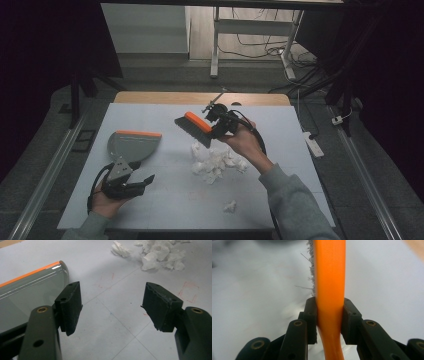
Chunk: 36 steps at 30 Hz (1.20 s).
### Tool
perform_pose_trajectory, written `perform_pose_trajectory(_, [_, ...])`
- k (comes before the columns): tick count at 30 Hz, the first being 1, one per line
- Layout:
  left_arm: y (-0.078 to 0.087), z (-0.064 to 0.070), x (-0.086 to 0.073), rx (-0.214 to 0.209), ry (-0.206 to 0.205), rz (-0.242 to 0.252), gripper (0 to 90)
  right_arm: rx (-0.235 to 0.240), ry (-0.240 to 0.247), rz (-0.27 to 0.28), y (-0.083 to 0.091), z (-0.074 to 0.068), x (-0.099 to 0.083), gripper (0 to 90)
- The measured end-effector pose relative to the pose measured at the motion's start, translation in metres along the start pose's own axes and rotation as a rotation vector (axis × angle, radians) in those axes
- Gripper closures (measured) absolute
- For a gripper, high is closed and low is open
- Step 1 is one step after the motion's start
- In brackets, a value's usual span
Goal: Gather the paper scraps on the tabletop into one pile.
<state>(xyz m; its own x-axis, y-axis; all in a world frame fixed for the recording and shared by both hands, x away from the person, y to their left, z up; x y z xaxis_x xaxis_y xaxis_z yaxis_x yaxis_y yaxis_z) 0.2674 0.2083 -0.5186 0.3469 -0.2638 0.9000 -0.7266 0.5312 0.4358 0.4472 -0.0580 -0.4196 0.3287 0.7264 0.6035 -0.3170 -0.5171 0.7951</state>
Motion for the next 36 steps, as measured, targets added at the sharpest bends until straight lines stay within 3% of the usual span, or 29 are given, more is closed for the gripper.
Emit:
perform_pose_trajectory(3, [0.0, 0.0, 0.0, -0.002, 0.002, 0.0, 32.8, -0.045, 0.114, -0.067, -0.027, 0.014, 0.005, 70.1])
perform_pose_trajectory(7, [-0.001, -0.001, -0.001, -0.004, 0.005, -0.001, 32.8, -0.04, 0.19, -0.135, -0.057, 0.019, 0.004, 70.2])
perform_pose_trajectory(10, [-0.001, -0.002, -0.001, -0.005, 0.005, -0.003, 32.7, -0.039, 0.251, -0.165, -0.069, 0.018, 0.001, 70.2])
perform_pose_trajectory(14, [-0.001, -0.001, -0.001, -0.004, 0.006, -0.002, 32.7, -0.009, 0.304, -0.21, -0.074, 0.012, -0.007, 70.2])
perform_pose_trajectory(20, [-0.001, 0.001, -0.001, -0.005, -0.002, -0.003, 32.8, 0.07, 0.373, -0.251, -0.055, -0.007, -0.017, 70.3])
perform_pose_trajectory(23, [-0.002, 0.002, 0.0, -0.006, -0.006, -0.004, 32.8, 0.077, 0.363, -0.254, -0.046, -0.01, -0.024, 70.2])
perform_pose_trajectory(25, [-0.002, 0.003, 0.0, -0.007, -0.009, -0.006, 32.8, 0.085, 0.355, -0.204, -0.041, -0.007, -0.024, 70.2])
perform_pose_trajectory(30, [-0.002, 0.002, 0.0, -0.003, -0.006, -0.004, 32.8, 0.048, 0.276, -0.074, -0.022, 0.006, -0.02, 70.2])
perform_pose_trajectory(33, [-0.002, 0.002, 0.0, -0.002, -0.005, -0.004, 32.8, 0.055, 0.227, -0.008, -0.011, 0.011, -0.017, 70.2])
perform_pose_trajectory(36, [-0.001, 0.001, 0.0, -0.001, -0.003, -0.004, 32.8, 0.049, 0.192, 0.022, 0.0, 0.013, -0.018, 70.2])
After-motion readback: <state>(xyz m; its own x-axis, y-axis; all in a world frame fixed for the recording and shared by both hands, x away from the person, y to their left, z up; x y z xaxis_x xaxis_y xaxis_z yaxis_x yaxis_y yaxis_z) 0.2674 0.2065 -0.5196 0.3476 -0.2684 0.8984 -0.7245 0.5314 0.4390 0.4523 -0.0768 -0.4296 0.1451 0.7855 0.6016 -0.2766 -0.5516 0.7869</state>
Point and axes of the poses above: each handheld gripper's, and its own axes: y roughly backward along the jaws, x roughly out of its top, z roughly to its right, the point moved 3 cm from there along -y, roughly forward along the jaws, and after that the axes turned 10 degrees about z, right-handed, at the moved point
